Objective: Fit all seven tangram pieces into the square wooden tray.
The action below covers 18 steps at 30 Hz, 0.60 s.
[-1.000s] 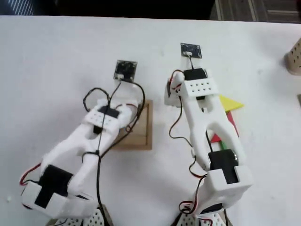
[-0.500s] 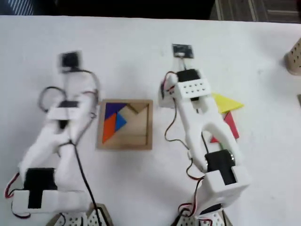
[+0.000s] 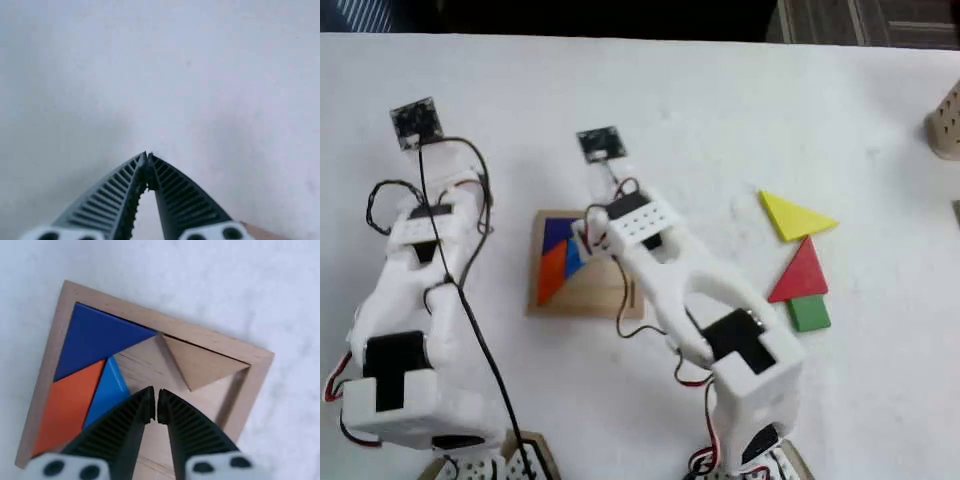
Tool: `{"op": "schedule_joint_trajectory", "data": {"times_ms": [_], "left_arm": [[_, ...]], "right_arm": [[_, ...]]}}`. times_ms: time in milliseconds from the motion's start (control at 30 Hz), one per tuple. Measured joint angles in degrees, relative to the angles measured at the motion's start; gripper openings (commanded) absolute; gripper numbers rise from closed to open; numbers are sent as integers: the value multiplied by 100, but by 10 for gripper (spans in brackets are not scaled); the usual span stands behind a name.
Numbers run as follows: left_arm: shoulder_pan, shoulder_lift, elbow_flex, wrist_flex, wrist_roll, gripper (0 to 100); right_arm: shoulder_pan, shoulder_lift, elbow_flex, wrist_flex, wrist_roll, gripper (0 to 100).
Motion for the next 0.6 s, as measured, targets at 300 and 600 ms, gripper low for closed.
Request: {"op": "schedule_joint_trajectory", "data": {"times_ms": [300,600], "left_arm": [[9,35,-105,9,0,22],[9,35,-105,9,0,22]], "right_arm": [[-273,431,-105,-237,0,21],[-492,484,-193,-237,0,18]]}}
